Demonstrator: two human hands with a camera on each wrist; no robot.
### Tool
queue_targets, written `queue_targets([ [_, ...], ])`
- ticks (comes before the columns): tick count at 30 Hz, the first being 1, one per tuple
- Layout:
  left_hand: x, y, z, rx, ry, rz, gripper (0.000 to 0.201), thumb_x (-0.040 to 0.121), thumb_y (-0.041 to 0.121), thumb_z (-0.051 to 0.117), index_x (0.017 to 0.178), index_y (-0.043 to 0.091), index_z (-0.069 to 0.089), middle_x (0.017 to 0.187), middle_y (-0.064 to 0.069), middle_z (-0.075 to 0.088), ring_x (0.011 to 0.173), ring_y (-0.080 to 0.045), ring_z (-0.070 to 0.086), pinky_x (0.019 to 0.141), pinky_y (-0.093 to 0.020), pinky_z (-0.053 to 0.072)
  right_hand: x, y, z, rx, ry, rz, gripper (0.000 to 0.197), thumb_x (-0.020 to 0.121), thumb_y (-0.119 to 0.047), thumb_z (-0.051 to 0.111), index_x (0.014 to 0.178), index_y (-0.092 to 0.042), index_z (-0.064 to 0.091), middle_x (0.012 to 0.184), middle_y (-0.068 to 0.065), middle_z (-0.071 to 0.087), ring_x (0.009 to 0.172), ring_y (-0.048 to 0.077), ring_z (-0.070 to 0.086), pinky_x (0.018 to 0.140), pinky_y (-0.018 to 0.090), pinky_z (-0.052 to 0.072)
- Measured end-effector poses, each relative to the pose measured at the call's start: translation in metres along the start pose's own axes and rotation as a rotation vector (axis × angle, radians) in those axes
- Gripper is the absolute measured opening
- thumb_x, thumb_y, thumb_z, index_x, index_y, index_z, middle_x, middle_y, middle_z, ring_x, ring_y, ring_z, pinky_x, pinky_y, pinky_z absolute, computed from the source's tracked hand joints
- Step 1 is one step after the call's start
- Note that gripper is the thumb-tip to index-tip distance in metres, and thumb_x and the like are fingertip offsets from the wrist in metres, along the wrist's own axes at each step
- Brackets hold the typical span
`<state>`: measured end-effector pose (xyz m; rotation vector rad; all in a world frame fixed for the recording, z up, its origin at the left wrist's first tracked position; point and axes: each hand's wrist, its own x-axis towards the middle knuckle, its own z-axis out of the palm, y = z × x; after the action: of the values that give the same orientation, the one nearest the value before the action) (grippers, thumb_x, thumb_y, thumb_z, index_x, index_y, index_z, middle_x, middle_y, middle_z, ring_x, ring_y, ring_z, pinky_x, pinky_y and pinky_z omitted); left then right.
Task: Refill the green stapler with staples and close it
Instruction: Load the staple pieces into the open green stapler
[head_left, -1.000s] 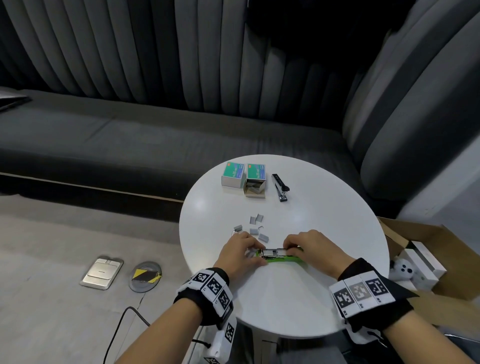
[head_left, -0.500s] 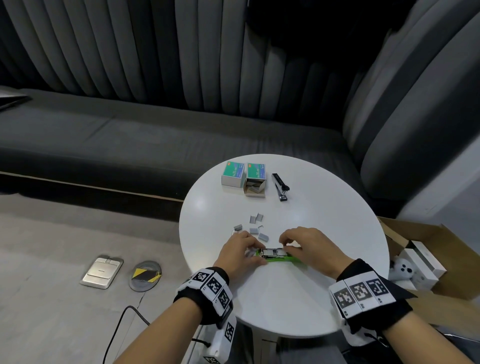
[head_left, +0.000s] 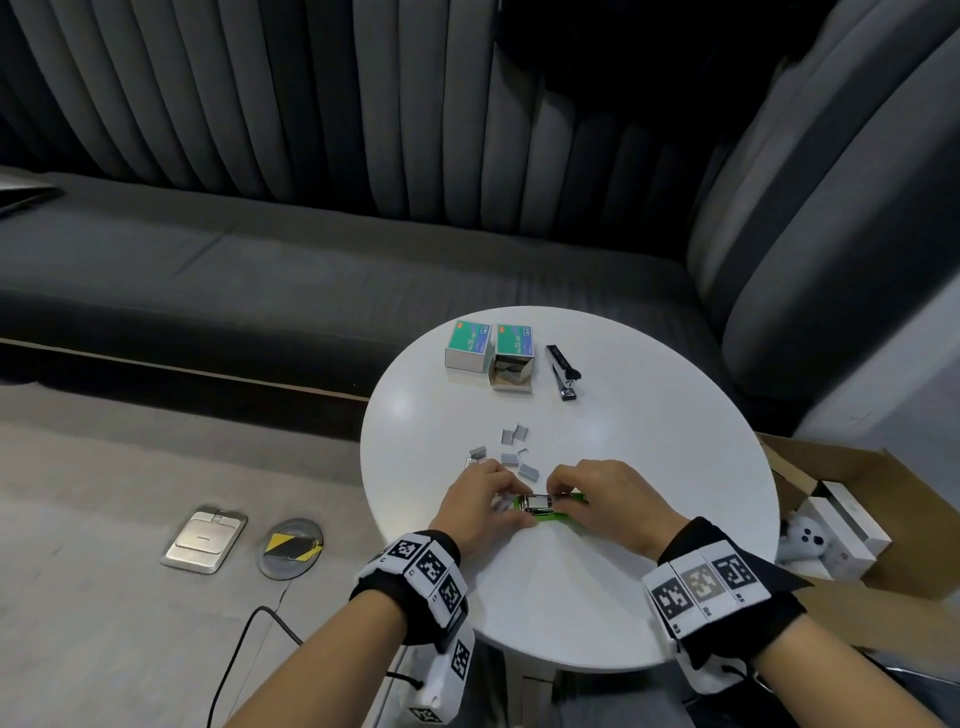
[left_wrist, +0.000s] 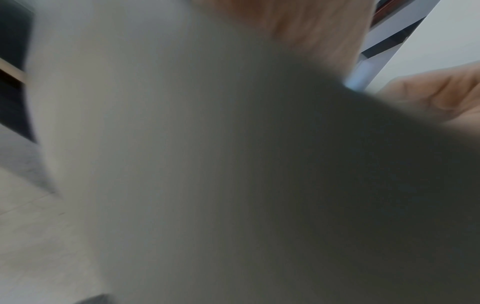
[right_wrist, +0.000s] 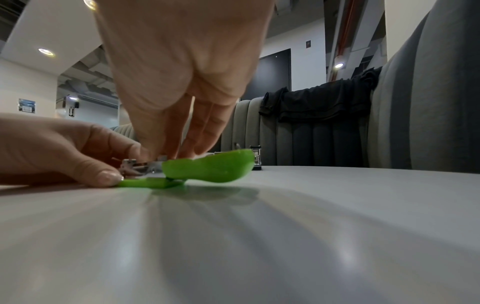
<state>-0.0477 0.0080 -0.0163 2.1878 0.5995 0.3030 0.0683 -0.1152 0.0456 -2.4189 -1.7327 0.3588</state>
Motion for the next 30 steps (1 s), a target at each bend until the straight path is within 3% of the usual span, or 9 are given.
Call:
queue_targets([
  [10,0.001,0.000,-0.001,0.004,-0.009,0.001,0.029,0.071,0.025,0.075,0.099,0.017,0.068,0.092,0.005,0.050,0.093,-0.009,0.044,0.078,-0.019,0.035,0.003,-0.003,-0.007,-0.096,-0.070,-0.032,0.019,0.091,-0.025,0.048,0.101,-0.015,0.060,0.094,0.011,0.068,0.088,0.026,0.057,0.071,0.030,0.037],
  [14,0.001,0.001,-0.002,0.013,-0.032,0.006,0.031,0.072,0.025,0.074,0.101,0.015,0.068,0.093,0.005,0.049,0.100,-0.016,0.049,0.080,-0.020,0.035,0.005,-0.003,-0.005,-0.153,-0.083,-0.044,0.020,0.092,-0.025,0.045,0.103,-0.016,0.059,0.095,0.013,0.067,0.088,0.029,0.058,0.067,0.029,0.032],
  [17,0.001,0.001,-0.003,0.017,-0.035,0.009,0.032,0.073,0.025,0.074,0.103,0.014,0.067,0.094,0.005,0.048,0.103,-0.017,0.049,0.078,-0.018,0.033,0.005,-0.003,-0.004,-0.161,-0.118,-0.046,0.023,0.093,-0.027,0.044,0.108,-0.020,0.059,0.101,0.009,0.069,0.093,0.027,0.059,0.072,0.031,0.038],
  [19,0.000,0.001,-0.003,0.002,-0.028,0.003,0.032,0.073,0.024,0.074,0.102,0.014,0.067,0.093,0.006,0.048,0.102,-0.016,0.048,0.078,-0.018,0.032,0.002,0.002,-0.012,0.051,-0.034,0.037,0.024,0.092,-0.026,0.048,0.113,-0.022,0.060,0.111,0.003,0.069,0.098,0.020,0.061,0.082,0.029,0.042],
  [21,0.000,0.002,-0.002,-0.001,-0.013,0.005,0.031,0.073,0.025,0.074,0.102,0.015,0.068,0.094,0.006,0.049,0.098,-0.013,0.047,0.078,-0.017,0.032,0.001,0.012,-0.023,0.274,0.173,0.108,0.024,0.092,-0.018,0.051,0.112,-0.017,0.063,0.115,0.000,0.068,0.096,0.014,0.061,0.091,0.026,0.046],
  [23,0.000,0.002,-0.002,-0.001,-0.008,-0.001,0.032,0.073,0.025,0.074,0.102,0.015,0.068,0.094,0.005,0.050,0.099,-0.014,0.047,0.079,-0.017,0.033,0.002,0.020,-0.028,0.280,0.238,0.116,0.024,0.091,-0.011,0.049,0.108,-0.015,0.066,0.113,0.000,0.069,0.100,0.016,0.062,0.094,0.030,0.047],
  [27,0.000,0.001,-0.003,0.016,-0.027,-0.006,0.032,0.073,0.026,0.074,0.103,0.016,0.067,0.095,0.006,0.049,0.104,-0.016,0.049,0.080,-0.018,0.033,0.002,0.021,-0.021,0.053,-0.008,0.035,0.030,0.093,-0.013,0.042,0.110,-0.022,0.065,0.119,-0.005,0.064,0.110,0.015,0.053,0.093,0.028,0.040],
  [30,0.000,0.003,-0.002,0.019,-0.032,-0.004,0.032,0.073,0.026,0.074,0.103,0.016,0.068,0.094,0.006,0.049,0.102,-0.016,0.049,0.080,-0.018,0.034,0.000,0.023,-0.012,-0.005,-0.114,-0.006,0.033,0.093,-0.013,0.041,0.112,-0.027,0.065,0.127,-0.006,0.057,0.116,0.015,0.047,0.093,0.028,0.040],
])
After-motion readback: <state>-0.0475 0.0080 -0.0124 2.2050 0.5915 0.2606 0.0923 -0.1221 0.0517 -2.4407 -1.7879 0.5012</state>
